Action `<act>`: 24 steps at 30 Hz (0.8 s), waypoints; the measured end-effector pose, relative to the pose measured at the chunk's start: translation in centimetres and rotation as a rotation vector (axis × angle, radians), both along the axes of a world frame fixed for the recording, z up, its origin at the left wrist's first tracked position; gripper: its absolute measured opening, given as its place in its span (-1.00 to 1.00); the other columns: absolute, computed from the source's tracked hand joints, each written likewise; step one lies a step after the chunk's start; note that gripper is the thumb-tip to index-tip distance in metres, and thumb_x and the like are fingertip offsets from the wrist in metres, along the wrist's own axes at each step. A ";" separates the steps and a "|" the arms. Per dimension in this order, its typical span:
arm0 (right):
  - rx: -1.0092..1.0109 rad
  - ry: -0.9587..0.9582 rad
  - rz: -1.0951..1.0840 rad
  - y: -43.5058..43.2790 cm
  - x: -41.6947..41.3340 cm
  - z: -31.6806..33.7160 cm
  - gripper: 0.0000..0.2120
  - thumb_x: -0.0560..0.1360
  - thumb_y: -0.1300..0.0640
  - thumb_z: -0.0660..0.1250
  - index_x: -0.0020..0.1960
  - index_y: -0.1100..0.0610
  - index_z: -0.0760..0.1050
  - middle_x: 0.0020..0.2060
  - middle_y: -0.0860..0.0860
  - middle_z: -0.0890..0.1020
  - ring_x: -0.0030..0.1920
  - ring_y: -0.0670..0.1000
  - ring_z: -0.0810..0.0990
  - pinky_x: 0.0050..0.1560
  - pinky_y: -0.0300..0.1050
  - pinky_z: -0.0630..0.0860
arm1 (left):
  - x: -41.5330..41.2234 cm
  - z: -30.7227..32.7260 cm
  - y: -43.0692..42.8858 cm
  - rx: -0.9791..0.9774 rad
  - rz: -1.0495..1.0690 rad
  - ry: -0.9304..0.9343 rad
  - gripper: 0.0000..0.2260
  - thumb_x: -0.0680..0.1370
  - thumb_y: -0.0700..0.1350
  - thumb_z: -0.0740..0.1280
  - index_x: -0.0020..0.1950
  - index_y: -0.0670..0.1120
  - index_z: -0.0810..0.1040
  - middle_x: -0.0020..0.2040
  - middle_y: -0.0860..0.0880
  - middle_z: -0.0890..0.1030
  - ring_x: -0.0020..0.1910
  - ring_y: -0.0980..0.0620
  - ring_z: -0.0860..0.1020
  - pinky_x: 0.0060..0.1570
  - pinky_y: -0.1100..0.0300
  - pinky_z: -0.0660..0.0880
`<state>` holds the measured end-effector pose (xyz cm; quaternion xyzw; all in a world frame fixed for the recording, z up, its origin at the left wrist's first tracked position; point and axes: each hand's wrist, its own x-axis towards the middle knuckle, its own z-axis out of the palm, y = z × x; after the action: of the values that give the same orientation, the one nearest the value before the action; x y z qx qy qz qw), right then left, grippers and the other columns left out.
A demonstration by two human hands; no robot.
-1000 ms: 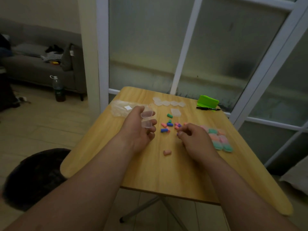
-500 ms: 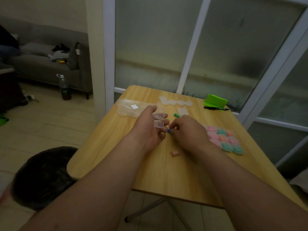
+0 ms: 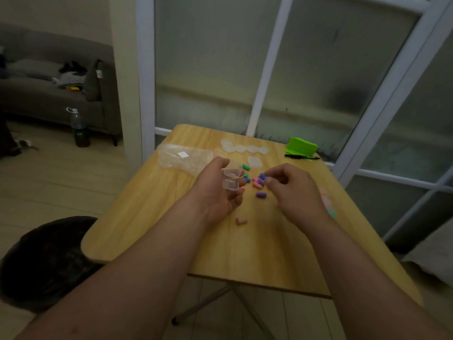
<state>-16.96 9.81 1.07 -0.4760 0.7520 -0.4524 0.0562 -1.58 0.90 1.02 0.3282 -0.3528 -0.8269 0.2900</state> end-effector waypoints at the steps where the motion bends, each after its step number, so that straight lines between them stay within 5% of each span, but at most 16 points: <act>1: -0.010 0.008 0.042 -0.1 0.6 0.0 -0.93 0.61 0.13 0.45 0.08 0.00 0.68 -0.07 -0.13 0.71 -0.04 -0.13 0.66 -0.07 -0.09 0.61 | -0.1 -0.1 0.1 0.002 -0.012 0.006 -0.54 0.68 0.10 0.15 0.32 -0.22 0.58 -0.05 -0.13 0.59 -0.25 0.02 0.43 -0.22 0.14 0.40; 3: -0.035 0.040 0.122 -0.4 1.6 0.1 -0.93 0.61 0.13 0.45 0.05 -0.01 0.69 -0.11 -0.14 0.70 -0.06 -0.14 0.66 -0.04 -0.07 0.62 | -0.2 -0.2 0.3 0.001 -0.029 0.032 -0.54 0.70 0.11 0.15 0.33 -0.23 0.55 -0.12 -0.11 0.58 -0.28 0.02 0.43 -0.26 0.15 0.39; 9: 0.009 0.235 0.164 -0.5 3.5 -0.1 -0.89 0.59 0.10 0.45 -0.02 -0.12 0.62 -0.07 -0.10 0.56 -0.09 -0.31 0.51 -0.16 -0.46 0.33 | -0.4 -0.4 0.4 0.004 -0.083 0.088 -0.57 0.70 0.14 0.15 0.24 -0.17 0.60 0.01 -0.16 0.67 -0.08 -0.04 0.54 -0.09 0.05 0.50; 12: 0.040 0.243 0.170 -0.7 3.9 -0.4 -0.91 0.60 0.08 0.44 0.06 -0.08 0.67 -0.07 -0.09 0.55 -0.10 -0.24 0.52 -0.17 -0.41 0.33 | -0.6 -0.5 0.4 0.054 -0.091 0.143 -0.57 0.69 0.12 0.18 0.26 -0.19 0.60 -0.01 -0.17 0.70 0.02 -0.08 0.64 0.27 -0.11 0.51; 17: 0.029 0.235 0.180 -0.9 4.1 -0.6 -0.88 0.59 0.06 0.43 0.09 -0.09 0.71 -0.08 -0.08 0.55 -0.10 -0.17 0.53 -0.14 -0.26 0.40 | -0.5 -0.6 0.0 0.048 -0.112 0.156 -0.59 0.69 0.13 0.17 0.15 -0.18 0.61 -0.01 -0.17 0.71 0.10 -0.10 0.64 0.39 -0.14 0.43; 21: -0.082 0.149 0.163 -1.3 2.8 -0.2 -0.84 0.60 0.14 0.41 0.09 -0.06 0.72 -0.09 -0.10 0.63 -0.08 -0.15 0.59 -0.07 -0.25 0.48 | -0.3 -0.3 -0.4 0.025 -0.002 0.115 -0.61 0.68 0.11 0.18 0.25 -0.15 0.57 -0.09 -0.14 0.60 -0.27 0.01 0.49 -0.17 0.14 0.45; 24: -0.080 0.091 0.029 -2.0 0.0 0.1 -0.84 0.63 0.17 0.37 0.08 -0.01 0.71 -0.06 -0.11 0.69 -0.08 -0.11 0.62 -0.09 -0.12 0.49 | 0.1 0.3 -1.1 0.003 0.123 0.023 -0.57 0.68 0.13 0.19 0.19 -0.20 0.64 -0.28 -0.06 0.57 -0.42 0.06 0.41 -0.36 0.18 0.37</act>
<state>-16.92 7.78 1.20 -0.5089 0.7281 -0.4592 0.0093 -1.46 -0.17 1.29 0.3404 -0.3273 -0.8117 0.3436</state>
